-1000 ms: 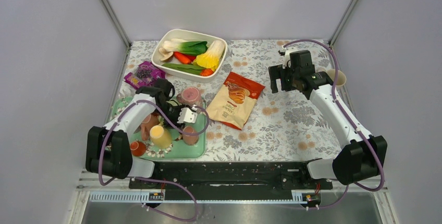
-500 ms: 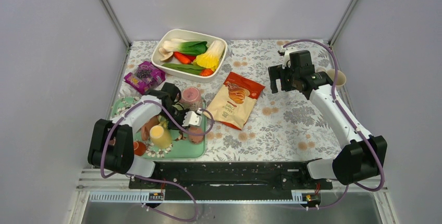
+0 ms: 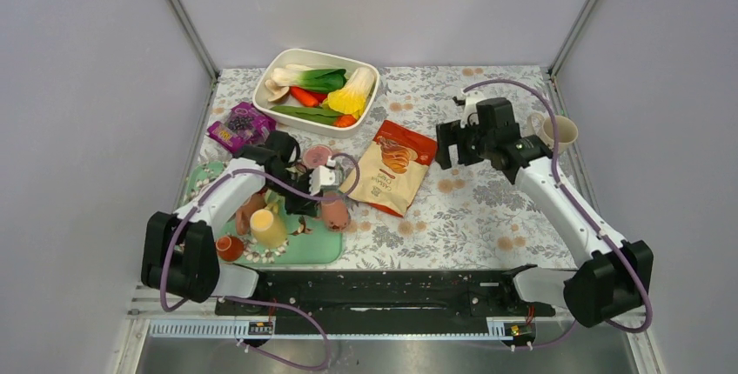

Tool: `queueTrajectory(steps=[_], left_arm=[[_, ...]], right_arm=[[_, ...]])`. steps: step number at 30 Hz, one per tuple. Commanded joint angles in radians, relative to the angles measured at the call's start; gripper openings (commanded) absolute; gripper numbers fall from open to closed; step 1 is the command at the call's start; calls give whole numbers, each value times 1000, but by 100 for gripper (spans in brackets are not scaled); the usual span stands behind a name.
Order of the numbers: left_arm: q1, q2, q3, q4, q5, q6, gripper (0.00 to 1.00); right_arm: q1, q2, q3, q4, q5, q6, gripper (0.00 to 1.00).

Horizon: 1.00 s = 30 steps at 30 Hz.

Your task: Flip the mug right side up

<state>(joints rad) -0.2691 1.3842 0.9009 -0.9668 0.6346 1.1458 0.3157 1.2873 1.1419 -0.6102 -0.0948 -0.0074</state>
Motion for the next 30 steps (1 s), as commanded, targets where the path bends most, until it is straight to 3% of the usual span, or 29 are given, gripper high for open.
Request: queueTrajectory(steps=[1, 7, 13, 21, 24, 25, 26, 28, 30], left_arm=[[-4, -105, 126, 68, 187, -300, 0], [-4, -173, 193, 229, 247, -628, 0], [-6, -235, 229, 420, 313, -925, 0], [-75, -270, 239, 462, 296, -963, 0], [-113, -279, 229, 484, 288, -971, 0], [-127, -280, 227, 489, 285, -975, 0], [-135, -278, 227, 491, 285, -976, 0], [-141, -272, 225, 492, 288, -984, 0], [-141, -270, 230, 457, 265, -945, 0]], right_arm=[[98, -105, -104, 190, -204, 114, 100], [274, -136, -227, 453, -324, 302, 99], [341, -113, -375, 1025, -474, 697, 97], [375, -17, -360, 1395, -549, 960, 93], [386, 36, -342, 1505, -566, 1039, 87], [387, 50, -339, 1543, -570, 1064, 82], [386, 58, -341, 1590, -566, 1086, 70], [387, 57, -340, 1637, -561, 1098, 40], [383, 27, -337, 1575, -543, 1028, 11]])
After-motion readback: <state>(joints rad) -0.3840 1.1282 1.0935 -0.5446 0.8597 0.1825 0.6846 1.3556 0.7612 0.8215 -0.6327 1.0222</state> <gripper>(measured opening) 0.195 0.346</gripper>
